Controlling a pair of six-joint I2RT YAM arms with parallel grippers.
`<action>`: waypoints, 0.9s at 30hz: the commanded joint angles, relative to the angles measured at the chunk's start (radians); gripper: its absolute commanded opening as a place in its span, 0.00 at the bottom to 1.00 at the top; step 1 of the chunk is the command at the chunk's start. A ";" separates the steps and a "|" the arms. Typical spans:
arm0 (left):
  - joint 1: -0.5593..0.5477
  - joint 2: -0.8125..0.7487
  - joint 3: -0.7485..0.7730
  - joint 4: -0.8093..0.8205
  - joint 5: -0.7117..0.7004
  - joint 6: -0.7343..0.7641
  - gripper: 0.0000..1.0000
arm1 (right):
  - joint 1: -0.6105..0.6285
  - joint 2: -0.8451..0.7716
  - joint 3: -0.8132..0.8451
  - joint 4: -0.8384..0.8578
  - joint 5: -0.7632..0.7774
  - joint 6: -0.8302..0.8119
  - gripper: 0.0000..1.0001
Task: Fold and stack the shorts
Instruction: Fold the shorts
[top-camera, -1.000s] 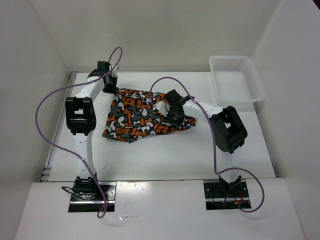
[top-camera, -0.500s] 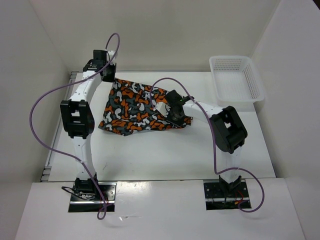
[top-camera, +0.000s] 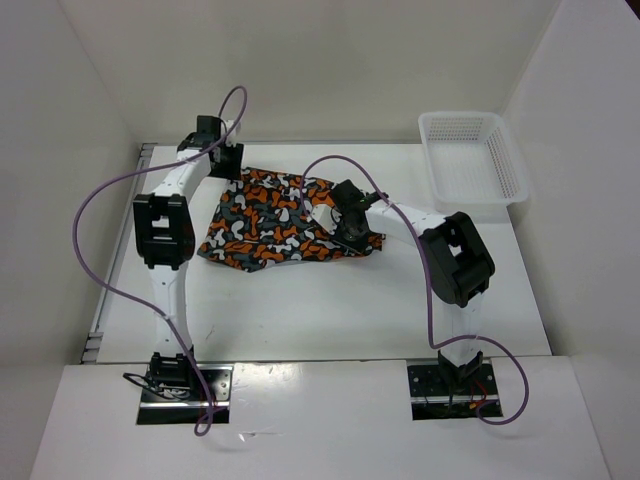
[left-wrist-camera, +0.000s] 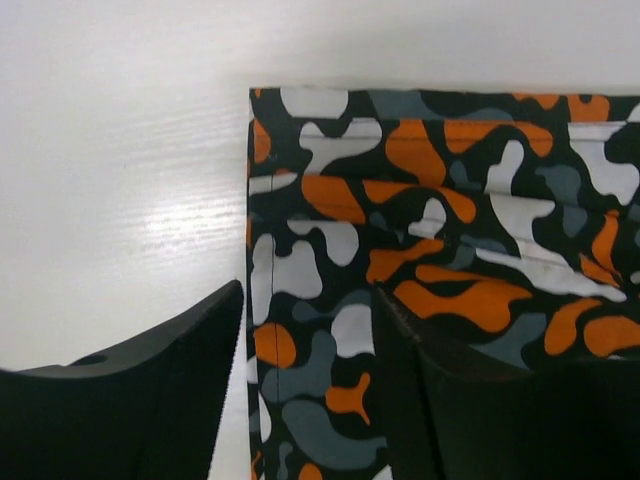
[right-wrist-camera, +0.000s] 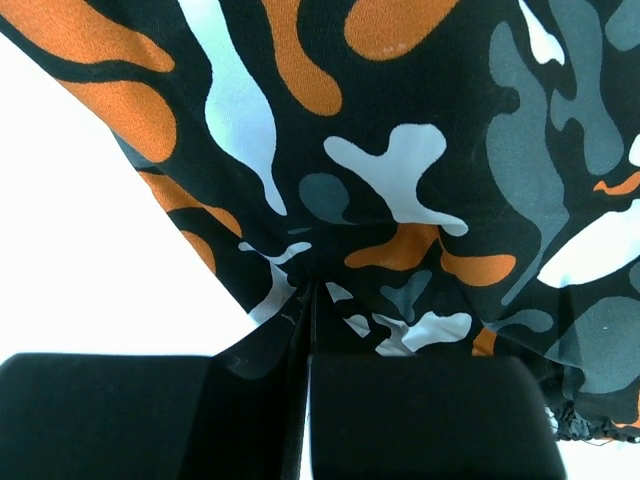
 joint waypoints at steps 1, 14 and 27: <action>0.000 0.054 0.082 0.028 0.008 0.003 0.64 | -0.003 0.001 -0.004 -0.008 0.012 -0.015 0.00; 0.009 0.140 0.180 0.009 0.051 0.003 0.57 | -0.003 -0.019 -0.034 -0.017 0.021 -0.015 0.00; 0.018 0.048 0.096 0.028 0.034 0.003 0.63 | -0.003 -0.019 -0.043 -0.017 0.031 -0.015 0.00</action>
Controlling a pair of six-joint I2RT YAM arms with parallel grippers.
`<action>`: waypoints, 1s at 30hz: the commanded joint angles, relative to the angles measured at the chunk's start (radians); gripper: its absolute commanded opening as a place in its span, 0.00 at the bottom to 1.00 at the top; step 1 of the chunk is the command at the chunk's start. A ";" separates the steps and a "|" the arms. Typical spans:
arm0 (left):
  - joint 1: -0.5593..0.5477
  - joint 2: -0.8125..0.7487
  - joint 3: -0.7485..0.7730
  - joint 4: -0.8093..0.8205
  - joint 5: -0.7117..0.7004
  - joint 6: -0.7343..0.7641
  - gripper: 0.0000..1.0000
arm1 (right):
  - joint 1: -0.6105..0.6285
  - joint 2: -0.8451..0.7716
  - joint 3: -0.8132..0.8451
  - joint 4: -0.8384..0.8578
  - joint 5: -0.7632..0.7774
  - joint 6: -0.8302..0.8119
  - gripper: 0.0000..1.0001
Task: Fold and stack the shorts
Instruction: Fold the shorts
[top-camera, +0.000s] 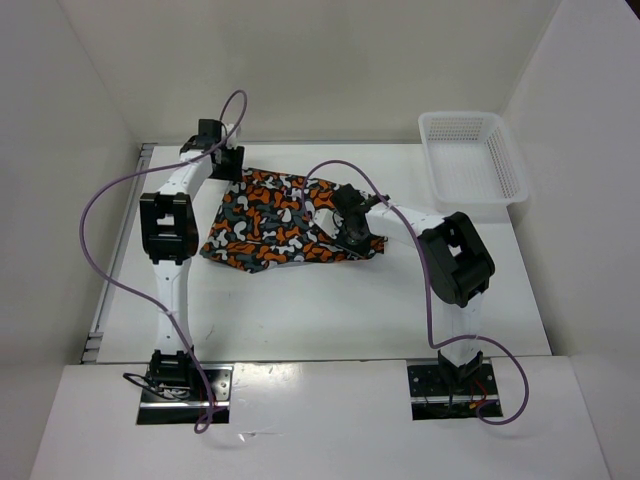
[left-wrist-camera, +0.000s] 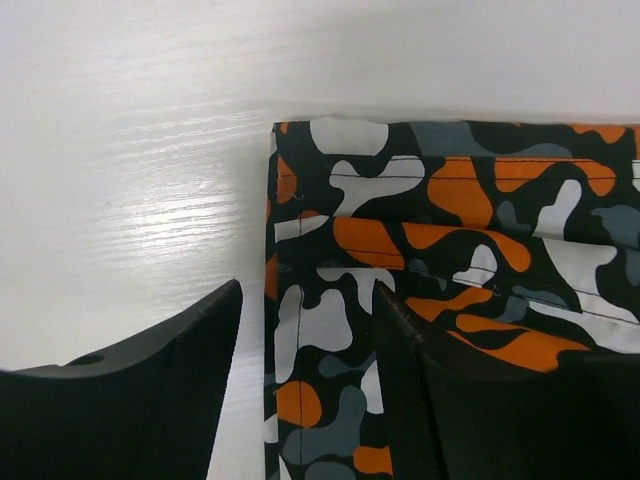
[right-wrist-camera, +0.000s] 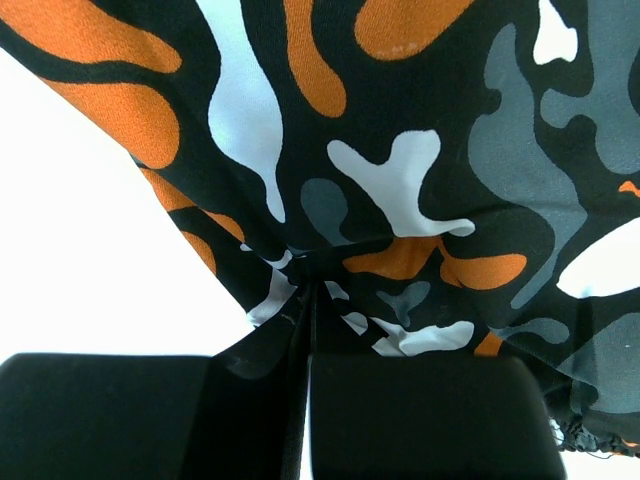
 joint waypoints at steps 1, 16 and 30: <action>0.005 -0.080 -0.009 0.013 0.025 0.004 0.63 | -0.003 -0.019 -0.009 -0.015 0.012 -0.012 0.00; 0.005 -0.062 -0.058 0.013 0.045 0.004 0.58 | -0.003 -0.019 0.000 -0.015 0.003 -0.030 0.00; 0.005 -0.071 -0.067 0.013 0.110 0.004 0.48 | -0.003 -0.019 0.000 -0.015 0.003 -0.030 0.00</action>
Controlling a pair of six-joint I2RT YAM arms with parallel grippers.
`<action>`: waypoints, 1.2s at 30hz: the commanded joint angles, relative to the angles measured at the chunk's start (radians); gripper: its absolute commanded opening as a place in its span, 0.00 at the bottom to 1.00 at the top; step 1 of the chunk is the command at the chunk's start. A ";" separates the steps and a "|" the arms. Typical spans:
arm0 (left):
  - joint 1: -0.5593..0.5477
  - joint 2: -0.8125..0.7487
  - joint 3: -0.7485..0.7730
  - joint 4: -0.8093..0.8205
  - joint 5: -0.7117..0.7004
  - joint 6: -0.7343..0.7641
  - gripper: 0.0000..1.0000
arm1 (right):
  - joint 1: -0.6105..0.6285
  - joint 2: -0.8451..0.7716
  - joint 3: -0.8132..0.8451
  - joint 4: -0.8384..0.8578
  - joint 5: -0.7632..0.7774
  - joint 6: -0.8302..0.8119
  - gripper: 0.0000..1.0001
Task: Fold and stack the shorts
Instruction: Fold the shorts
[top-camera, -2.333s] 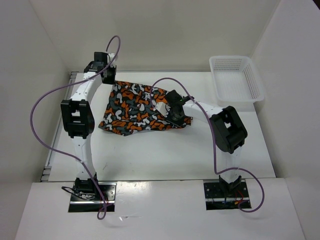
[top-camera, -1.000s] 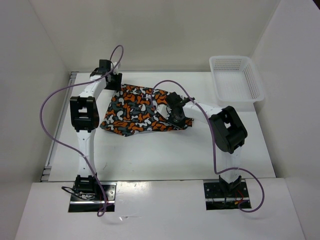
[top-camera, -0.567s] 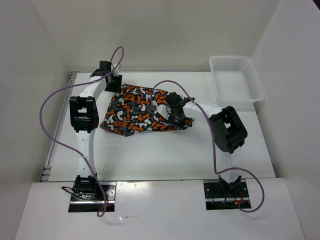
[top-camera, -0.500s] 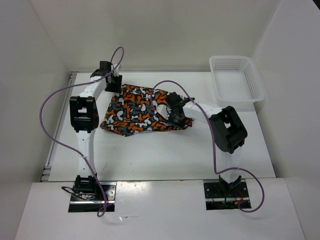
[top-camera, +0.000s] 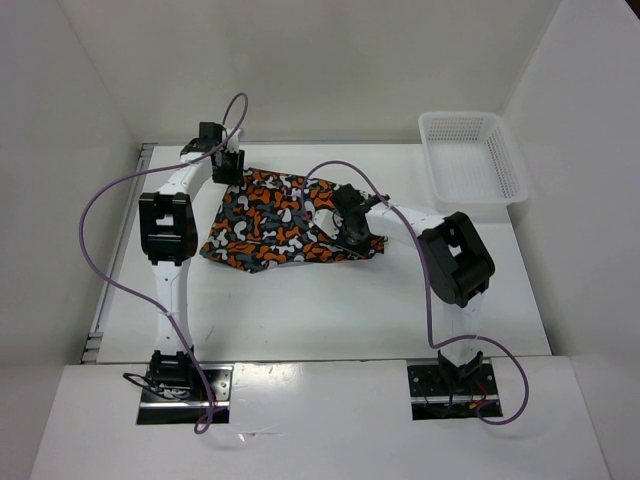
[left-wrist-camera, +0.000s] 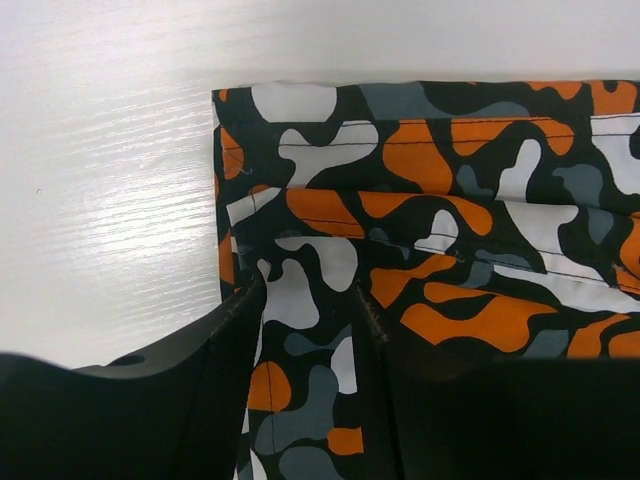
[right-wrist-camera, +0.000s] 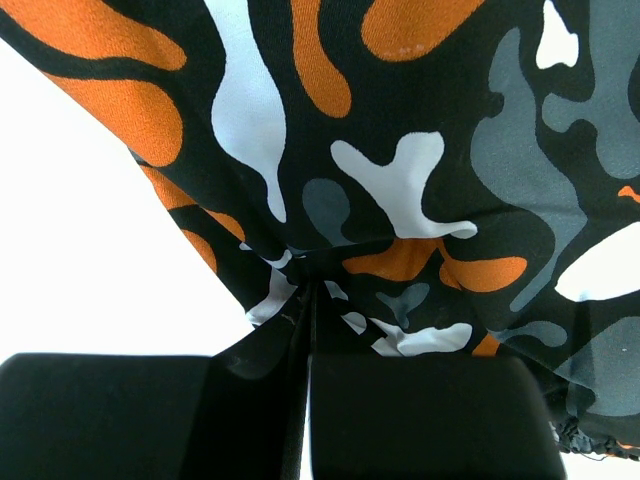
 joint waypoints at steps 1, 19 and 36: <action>0.004 -0.041 -0.009 0.011 0.045 0.004 0.48 | -0.003 -0.019 0.000 -0.015 0.004 -0.011 0.00; 0.004 0.046 0.034 0.031 -0.049 0.004 0.21 | -0.003 -0.028 -0.009 -0.033 0.013 -0.020 0.00; 0.004 -0.012 0.054 0.050 -0.103 0.004 0.00 | -0.003 -0.028 -0.009 -0.033 0.022 -0.020 0.00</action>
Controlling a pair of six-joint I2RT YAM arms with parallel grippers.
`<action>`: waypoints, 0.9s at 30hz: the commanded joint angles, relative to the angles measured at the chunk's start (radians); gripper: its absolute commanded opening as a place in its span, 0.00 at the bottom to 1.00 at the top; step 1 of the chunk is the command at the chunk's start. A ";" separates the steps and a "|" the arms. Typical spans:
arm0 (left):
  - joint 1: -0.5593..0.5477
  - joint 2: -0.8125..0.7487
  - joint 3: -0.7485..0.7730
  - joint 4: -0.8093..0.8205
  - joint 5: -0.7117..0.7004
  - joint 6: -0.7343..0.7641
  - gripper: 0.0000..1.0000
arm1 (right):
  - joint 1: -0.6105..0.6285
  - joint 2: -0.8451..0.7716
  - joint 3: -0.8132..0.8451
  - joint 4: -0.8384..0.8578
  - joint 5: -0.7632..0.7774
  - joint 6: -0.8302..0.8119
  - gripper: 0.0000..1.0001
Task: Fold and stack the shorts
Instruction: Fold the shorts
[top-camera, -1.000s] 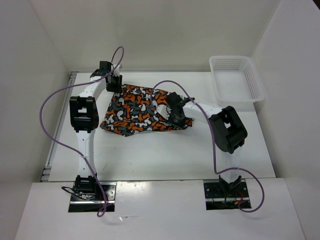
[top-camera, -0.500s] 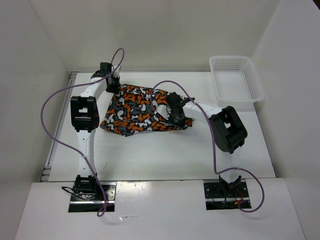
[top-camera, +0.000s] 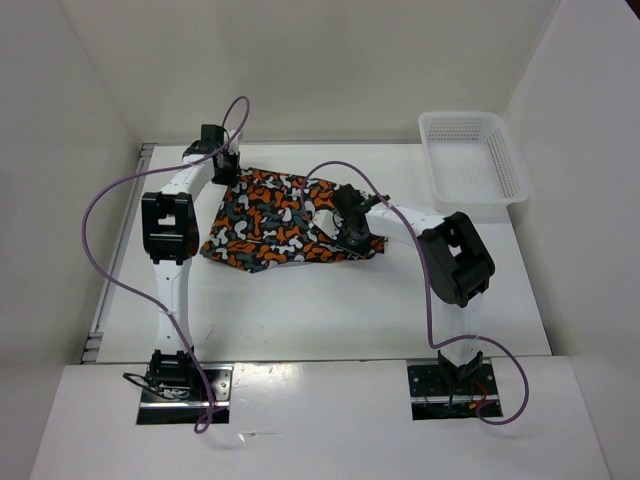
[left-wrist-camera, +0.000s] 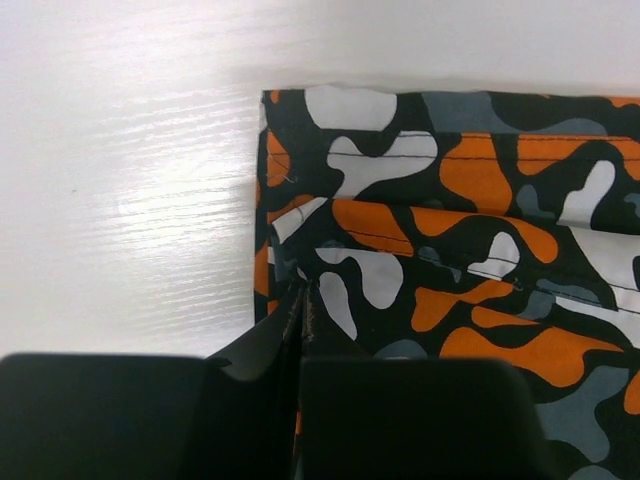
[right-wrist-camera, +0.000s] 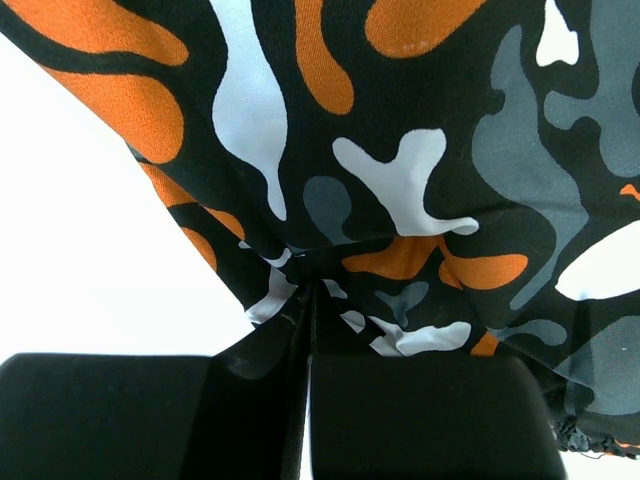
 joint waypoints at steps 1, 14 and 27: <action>0.004 -0.060 0.049 0.013 -0.014 0.004 0.00 | -0.003 -0.028 -0.009 -0.029 0.017 -0.013 0.00; -0.005 -0.111 0.247 -0.084 0.046 0.004 0.00 | -0.003 -0.019 -0.009 -0.011 0.047 -0.031 0.00; -0.014 0.095 0.327 -0.041 -0.034 0.004 0.03 | -0.003 -0.030 0.060 0.078 0.125 0.044 0.00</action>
